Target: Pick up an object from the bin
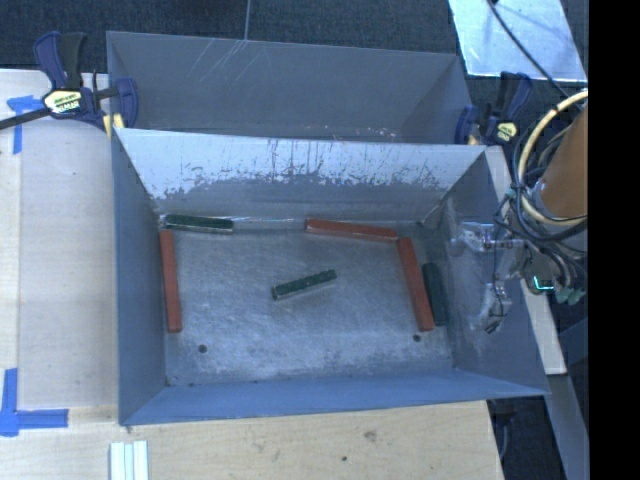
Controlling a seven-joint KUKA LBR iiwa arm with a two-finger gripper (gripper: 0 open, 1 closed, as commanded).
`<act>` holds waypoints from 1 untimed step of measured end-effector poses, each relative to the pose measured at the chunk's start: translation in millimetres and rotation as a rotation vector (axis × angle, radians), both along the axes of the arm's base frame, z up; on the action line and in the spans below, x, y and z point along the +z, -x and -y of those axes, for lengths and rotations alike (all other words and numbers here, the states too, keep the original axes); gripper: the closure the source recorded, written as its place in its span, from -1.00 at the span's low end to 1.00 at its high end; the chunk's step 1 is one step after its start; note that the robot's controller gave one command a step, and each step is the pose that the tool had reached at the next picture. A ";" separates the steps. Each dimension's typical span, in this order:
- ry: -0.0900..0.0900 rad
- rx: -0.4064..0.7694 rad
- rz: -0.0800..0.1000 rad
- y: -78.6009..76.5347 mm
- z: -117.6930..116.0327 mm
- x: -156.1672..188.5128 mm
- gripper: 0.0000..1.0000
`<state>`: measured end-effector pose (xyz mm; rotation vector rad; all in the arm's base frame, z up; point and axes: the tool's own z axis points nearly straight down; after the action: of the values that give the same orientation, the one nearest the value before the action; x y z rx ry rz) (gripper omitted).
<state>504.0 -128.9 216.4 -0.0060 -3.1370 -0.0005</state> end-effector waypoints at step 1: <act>-0.003 0.285 0.002 -34.1 -56.3 -149.4 -1.00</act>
Offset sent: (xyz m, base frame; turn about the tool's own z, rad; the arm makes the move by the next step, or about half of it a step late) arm 0.0346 0.0551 -0.1464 -0.2852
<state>538.1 -72.6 67.0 0.4405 -3.1078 -0.0035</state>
